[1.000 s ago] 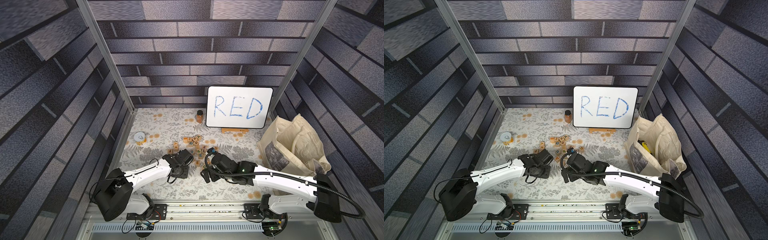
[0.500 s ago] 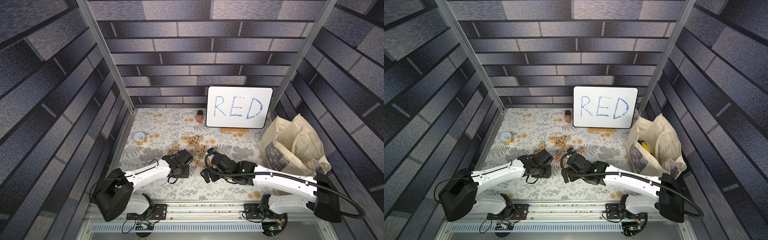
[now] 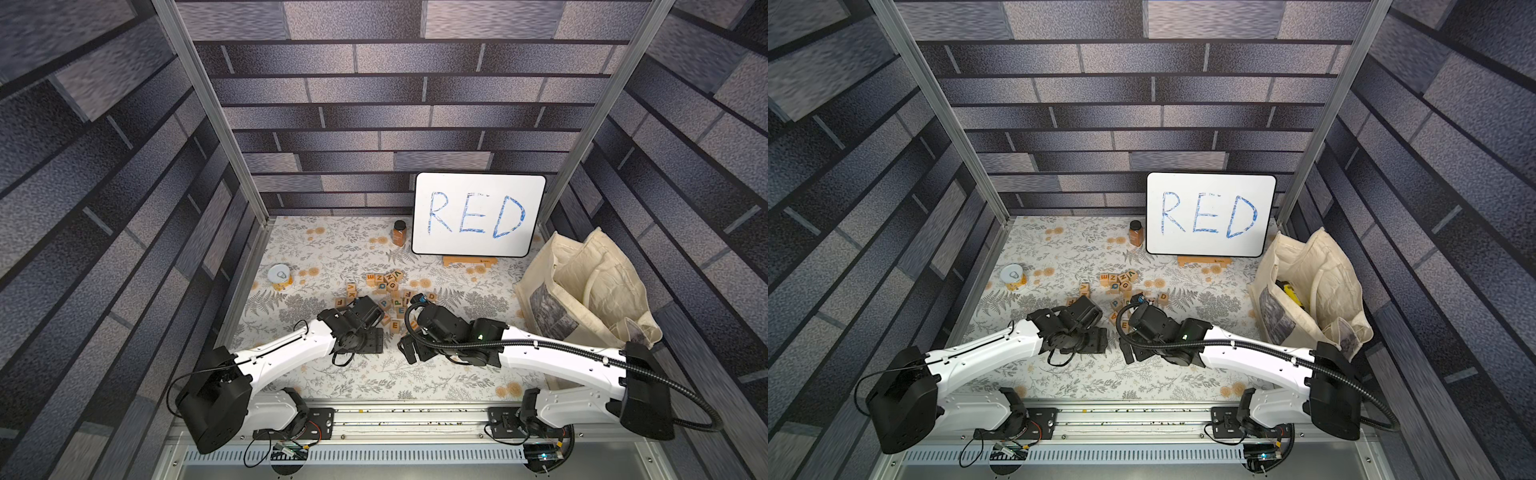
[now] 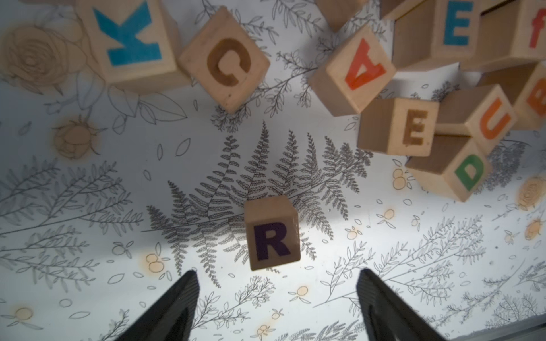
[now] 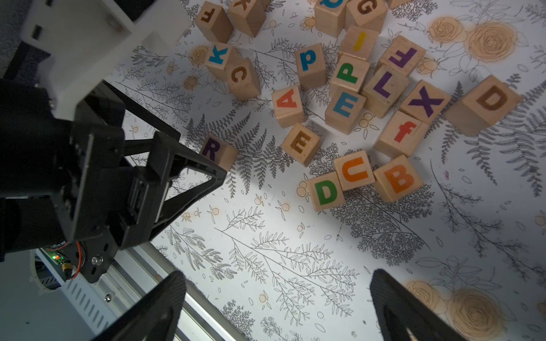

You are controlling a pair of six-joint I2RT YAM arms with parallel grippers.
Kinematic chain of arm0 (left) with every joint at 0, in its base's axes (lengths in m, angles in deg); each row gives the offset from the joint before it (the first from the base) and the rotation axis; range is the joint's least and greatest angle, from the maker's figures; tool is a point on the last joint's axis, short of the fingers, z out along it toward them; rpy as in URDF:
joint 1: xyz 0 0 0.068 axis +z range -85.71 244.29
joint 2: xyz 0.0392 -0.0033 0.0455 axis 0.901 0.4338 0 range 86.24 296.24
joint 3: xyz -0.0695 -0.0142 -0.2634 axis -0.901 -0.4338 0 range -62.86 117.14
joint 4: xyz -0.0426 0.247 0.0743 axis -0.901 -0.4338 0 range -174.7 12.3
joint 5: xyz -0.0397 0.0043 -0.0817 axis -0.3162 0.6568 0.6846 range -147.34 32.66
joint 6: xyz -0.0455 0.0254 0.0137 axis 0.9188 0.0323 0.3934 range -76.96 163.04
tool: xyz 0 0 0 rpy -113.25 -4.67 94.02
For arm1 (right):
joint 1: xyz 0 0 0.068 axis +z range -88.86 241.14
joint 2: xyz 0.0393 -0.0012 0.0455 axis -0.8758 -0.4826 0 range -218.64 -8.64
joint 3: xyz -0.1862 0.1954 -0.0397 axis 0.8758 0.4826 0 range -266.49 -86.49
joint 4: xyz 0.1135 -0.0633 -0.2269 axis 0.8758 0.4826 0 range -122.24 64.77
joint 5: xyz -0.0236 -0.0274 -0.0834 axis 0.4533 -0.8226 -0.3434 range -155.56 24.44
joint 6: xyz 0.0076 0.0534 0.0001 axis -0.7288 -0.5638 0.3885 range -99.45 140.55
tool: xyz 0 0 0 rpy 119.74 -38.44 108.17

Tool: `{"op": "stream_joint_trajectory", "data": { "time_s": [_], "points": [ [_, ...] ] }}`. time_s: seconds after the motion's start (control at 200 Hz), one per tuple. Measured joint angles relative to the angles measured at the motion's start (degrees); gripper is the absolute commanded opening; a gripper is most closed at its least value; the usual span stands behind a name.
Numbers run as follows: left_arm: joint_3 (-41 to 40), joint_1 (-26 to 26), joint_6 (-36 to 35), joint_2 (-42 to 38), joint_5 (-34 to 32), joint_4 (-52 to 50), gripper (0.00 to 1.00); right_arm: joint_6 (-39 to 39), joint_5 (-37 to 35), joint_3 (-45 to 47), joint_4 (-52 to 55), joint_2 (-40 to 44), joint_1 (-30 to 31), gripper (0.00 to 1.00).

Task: Assemble the uppercase word "red" with letter blocks
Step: Adjust the letter block at the center of the board, then pick up the letter block from the center of the board.

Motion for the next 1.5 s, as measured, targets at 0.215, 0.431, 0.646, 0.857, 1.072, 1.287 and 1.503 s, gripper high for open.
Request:
{"op": "stream_joint_trajectory", "data": {
  "time_s": [0.215, 0.431, 0.646, 0.857, 1.072, 1.287, 1.503],
  "points": [
    [1.79, 2.23, -0.92, -2.12, 0.24, -2.47, 1.00, -1.16, 0.02, -4.85, 2.27, -3.23, 0.00, 1.00],
    [2.27, 4.39, -2.43, -4.04, 0.68, -4.70, 1.00, -3.08, 0.44, -10.40, 5.27, -6.73, 0.00, 1.00],
    [3.37, 6.14, -5.03, -5.44, 1.33, -7.34, 1.00, -4.92, 0.46, -14.84, 8.61, -9.90, -0.20, 1.00],
    [4.50, 7.43, -8.46, -6.29, 1.38, -9.79, 1.00, -7.19, 1.07, -15.98, 11.21, -11.82, -2.54, 1.00],
    [4.52, 7.43, -11.96, -8.79, 1.77, -9.86, 1.00, -8.83, 1.31, -19.74, 14.64, -15.72, -5.70, 1.00],
    [4.50, 7.43, -15.10, -13.60, 4.48, -8.33, 1.00, -10.03, 0.94, -24.68, 17.75, -21.31, -6.84, 0.91],
    [3.89, 7.80, -17.53, -19.02, 9.75, -5.77, 1.00, -10.75, 0.24, -27.56, 19.87, -24.98, -8.07, 0.78]
  ]
}}
